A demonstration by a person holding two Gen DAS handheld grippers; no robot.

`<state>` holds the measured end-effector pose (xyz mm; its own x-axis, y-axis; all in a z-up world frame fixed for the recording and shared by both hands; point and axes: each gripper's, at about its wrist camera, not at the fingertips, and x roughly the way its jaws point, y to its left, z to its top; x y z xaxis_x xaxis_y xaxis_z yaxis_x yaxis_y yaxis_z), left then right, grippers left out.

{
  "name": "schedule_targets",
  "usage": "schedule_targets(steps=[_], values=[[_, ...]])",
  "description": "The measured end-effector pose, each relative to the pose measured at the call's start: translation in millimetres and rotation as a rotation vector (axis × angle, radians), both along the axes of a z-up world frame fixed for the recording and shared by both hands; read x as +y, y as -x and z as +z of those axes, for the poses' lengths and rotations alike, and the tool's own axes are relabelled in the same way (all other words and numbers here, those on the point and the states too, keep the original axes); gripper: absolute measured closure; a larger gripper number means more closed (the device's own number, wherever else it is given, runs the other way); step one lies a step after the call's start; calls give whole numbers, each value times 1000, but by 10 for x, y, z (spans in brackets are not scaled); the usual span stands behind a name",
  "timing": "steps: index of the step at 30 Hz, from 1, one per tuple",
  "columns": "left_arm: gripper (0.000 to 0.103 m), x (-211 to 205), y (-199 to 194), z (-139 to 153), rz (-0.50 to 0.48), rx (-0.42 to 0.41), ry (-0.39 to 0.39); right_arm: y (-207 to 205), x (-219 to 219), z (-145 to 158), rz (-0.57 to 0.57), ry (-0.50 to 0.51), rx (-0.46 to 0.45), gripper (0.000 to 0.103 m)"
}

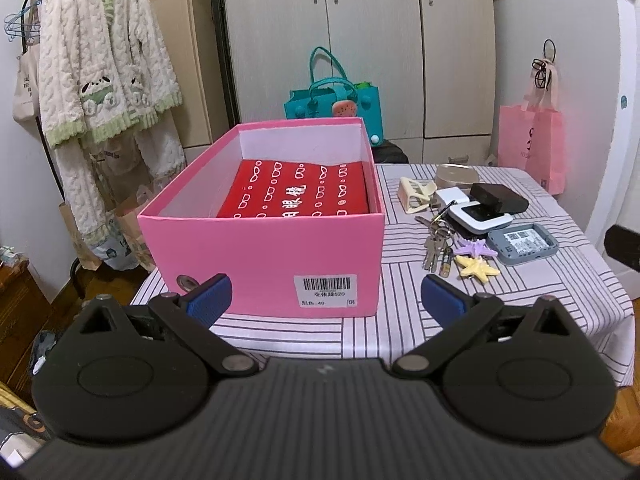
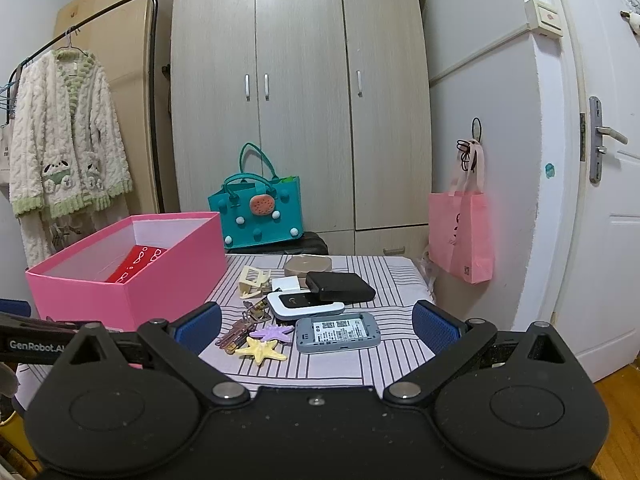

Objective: Organize rigid objects

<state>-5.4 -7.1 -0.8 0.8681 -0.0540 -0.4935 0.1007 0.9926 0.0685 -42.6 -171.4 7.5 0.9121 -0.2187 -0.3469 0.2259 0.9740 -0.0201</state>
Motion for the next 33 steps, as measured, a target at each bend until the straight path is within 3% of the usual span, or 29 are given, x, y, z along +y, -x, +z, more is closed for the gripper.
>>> schedule_targets(steps=[33], values=[[0,59,-48,-38,-15,-4,52,-27,10,-53,29,4,9,0]])
